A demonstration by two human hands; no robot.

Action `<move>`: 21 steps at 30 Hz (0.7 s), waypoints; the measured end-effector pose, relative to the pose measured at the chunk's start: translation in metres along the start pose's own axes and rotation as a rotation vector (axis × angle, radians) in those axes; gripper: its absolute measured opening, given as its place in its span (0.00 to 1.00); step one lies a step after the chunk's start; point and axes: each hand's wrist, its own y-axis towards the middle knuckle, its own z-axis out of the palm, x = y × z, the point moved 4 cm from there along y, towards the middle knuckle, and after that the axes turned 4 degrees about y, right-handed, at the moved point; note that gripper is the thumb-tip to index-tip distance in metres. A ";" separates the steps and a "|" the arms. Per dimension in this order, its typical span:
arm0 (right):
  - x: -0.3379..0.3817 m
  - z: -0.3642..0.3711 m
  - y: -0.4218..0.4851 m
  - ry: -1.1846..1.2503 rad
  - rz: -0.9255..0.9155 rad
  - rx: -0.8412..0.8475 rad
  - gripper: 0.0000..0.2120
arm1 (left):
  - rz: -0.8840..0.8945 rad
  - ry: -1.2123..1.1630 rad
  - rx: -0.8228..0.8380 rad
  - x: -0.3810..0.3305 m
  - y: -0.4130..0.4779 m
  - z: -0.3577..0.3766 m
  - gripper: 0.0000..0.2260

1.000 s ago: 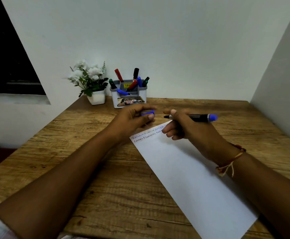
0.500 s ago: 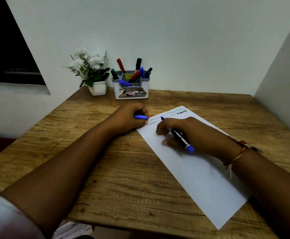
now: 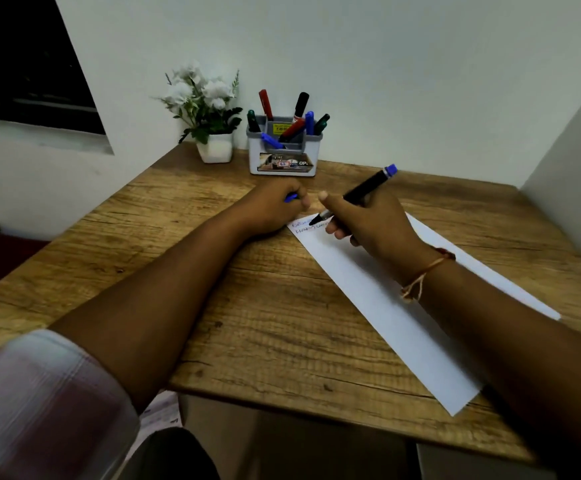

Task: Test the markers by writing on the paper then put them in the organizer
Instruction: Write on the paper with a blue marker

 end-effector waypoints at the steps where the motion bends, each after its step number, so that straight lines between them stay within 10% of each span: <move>1: -0.005 0.002 0.000 -0.016 -0.012 -0.007 0.16 | -0.001 0.018 0.002 0.001 0.000 -0.001 0.05; 21: -0.019 0.010 0.002 -0.063 -0.016 0.043 0.09 | -0.058 0.018 0.171 0.008 0.003 -0.003 0.06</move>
